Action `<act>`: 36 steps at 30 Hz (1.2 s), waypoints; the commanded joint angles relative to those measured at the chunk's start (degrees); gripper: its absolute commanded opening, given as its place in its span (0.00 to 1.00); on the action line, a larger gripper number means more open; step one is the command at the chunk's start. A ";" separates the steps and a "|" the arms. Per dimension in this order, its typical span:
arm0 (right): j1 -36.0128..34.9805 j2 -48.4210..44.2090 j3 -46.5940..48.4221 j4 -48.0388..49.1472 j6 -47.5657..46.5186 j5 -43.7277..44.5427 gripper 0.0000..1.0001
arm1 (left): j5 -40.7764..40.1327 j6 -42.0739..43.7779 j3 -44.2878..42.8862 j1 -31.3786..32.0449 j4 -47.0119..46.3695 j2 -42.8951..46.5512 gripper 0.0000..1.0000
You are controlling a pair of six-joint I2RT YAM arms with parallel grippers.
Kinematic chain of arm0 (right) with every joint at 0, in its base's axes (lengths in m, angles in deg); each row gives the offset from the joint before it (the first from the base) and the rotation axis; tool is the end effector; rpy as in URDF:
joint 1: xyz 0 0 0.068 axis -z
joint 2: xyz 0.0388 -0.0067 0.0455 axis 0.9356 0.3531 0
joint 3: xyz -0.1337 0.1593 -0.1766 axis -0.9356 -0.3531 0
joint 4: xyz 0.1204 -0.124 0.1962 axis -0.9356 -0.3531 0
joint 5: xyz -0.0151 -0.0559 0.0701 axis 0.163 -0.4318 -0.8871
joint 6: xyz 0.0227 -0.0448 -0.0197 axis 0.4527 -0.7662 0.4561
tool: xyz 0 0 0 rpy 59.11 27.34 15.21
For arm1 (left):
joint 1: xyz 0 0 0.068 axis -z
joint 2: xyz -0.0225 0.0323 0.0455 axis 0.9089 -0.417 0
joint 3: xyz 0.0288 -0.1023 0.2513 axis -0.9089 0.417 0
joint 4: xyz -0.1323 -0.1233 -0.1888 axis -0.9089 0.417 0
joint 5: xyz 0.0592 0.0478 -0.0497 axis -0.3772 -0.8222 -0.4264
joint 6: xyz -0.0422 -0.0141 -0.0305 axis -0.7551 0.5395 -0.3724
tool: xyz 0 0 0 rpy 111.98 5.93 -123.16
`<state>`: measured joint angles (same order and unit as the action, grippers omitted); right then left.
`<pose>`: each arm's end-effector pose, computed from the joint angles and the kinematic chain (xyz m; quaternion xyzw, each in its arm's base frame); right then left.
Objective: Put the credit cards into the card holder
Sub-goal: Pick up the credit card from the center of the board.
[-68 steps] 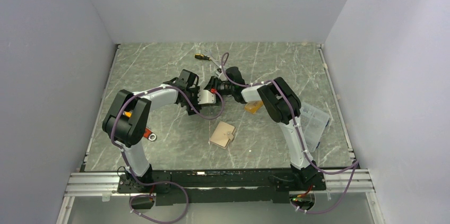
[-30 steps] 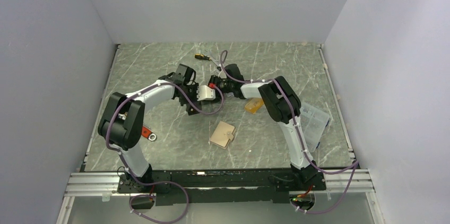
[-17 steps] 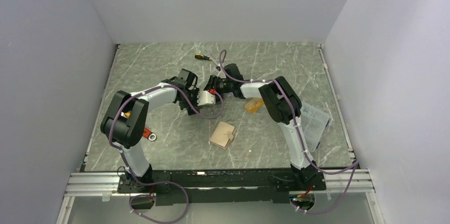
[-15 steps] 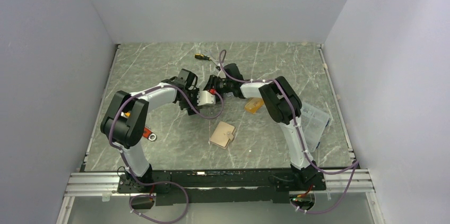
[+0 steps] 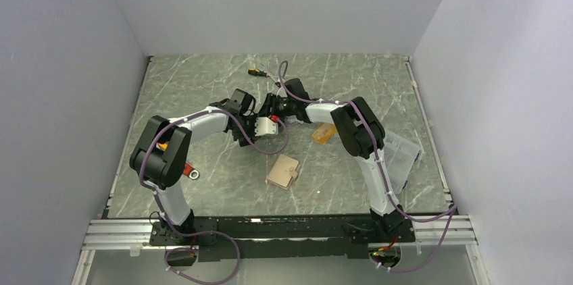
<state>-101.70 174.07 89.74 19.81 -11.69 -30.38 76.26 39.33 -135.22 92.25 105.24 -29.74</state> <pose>0.4009 0.2809 0.1098 -0.0052 0.8564 0.5043 0.1107 0.3072 -0.1631 0.1626 0.6844 0.6894 -0.0230 0.2362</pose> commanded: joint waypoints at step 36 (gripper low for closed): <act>-3.34 -0.49 3.08 -12.03 -2.49 7.93 0.43 | 5.99 -2.94 -1.05 0.28 5.25 3.15 0.02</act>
<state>-104.89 174.23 94.79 10.32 -13.75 -23.51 78.95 38.09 -135.09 92.34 105.56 -29.41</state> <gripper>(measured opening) 0.437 0.012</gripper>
